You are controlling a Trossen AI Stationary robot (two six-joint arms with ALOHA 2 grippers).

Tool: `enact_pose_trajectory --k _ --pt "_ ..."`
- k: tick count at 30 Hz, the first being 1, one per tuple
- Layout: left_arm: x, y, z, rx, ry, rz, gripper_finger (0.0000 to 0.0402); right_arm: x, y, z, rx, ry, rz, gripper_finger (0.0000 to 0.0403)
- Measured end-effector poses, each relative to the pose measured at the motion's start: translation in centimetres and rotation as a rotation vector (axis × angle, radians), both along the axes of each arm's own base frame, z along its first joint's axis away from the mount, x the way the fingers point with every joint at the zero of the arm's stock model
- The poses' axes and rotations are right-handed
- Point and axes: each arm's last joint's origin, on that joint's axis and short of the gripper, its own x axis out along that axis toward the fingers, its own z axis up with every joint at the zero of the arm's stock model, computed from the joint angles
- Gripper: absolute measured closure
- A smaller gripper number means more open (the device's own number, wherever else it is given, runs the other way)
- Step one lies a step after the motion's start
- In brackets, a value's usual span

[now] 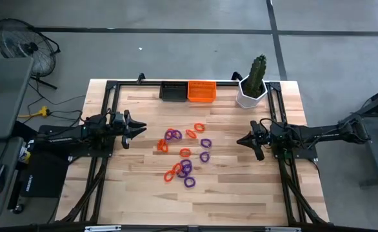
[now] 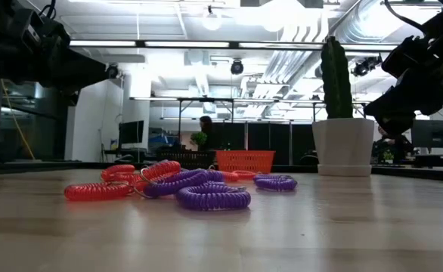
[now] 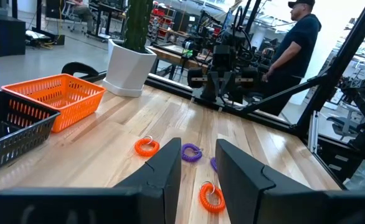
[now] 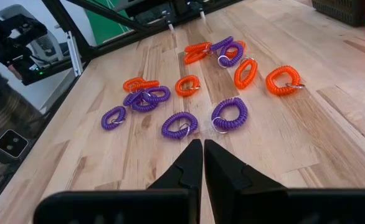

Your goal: Sort spring keychains into baskets

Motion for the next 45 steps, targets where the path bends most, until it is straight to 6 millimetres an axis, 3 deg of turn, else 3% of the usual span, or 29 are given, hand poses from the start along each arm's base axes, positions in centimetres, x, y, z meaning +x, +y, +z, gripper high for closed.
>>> enact_pose_trajectory --k 28,41,45 --pt "0.0 -0.01 0.0 -0.005 0.0 -0.002 0.0302 0.0 0.0 0.0 0.0 0.0 0.0 0.0391" --pt "-0.04 -0.01 0.19 -0.218 -0.032 -0.004 0.0302 0.0 0.0 0.0 0.0 0.0 0.0 0.0391" --pt "-0.1 0.04 0.58 -0.251 0.035 0.024 0.0302 0.0 0.0 0.01 0.0 0.0 0.0 0.0391"
